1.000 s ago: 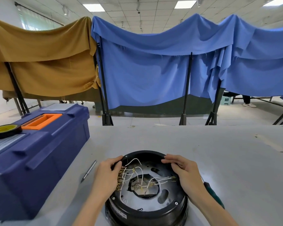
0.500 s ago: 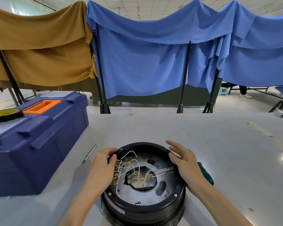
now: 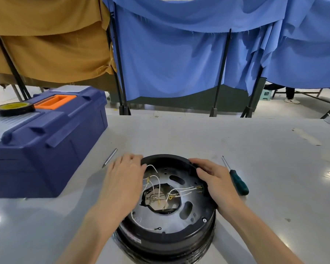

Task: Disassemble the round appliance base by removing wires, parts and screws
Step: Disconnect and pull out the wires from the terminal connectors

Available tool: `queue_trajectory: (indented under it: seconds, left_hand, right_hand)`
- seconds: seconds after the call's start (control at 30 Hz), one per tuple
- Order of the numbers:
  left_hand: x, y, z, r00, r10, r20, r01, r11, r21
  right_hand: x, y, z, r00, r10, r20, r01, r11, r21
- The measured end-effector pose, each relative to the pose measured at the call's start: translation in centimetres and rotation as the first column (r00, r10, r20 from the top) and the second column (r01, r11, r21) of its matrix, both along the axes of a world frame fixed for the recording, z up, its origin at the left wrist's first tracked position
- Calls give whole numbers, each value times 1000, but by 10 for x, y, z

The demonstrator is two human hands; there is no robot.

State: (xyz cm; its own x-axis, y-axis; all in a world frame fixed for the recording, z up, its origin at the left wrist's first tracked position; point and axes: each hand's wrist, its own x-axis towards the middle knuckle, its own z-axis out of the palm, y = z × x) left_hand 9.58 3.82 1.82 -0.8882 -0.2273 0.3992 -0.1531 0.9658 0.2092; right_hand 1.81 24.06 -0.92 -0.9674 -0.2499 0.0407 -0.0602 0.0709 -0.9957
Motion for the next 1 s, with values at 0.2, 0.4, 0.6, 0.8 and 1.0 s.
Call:
queue_trajectory:
  seconds: [0.2, 0.4, 0.6, 0.8, 1.0]
  left_hand:
    - [-4, 53, 11, 857, -516, 0, 489, 813, 316]
    - [-15, 67, 0, 864, -496, 84, 457, 844, 282]
    - [-15, 65, -4, 859, -513, 6, 489, 822, 291]
    - [-16, 70, -4, 866, -498, 35, 494, 865, 82]
    - [-20, 73, -6, 866, -495, 69, 497, 868, -4]
  right_hand:
    - [3, -2, 0, 999, 14, -46, -14, 1000, -5]
    - [3, 0, -1, 997, 28, -75, -26, 999, 18]
    - [2, 0, -3, 996, 33, -86, -31, 999, 17]
    - [1, -1, -5, 995, 24, -97, -21, 1000, 23]
    - [0, -1, -6, 994, 22, -107, -20, 1000, 15]
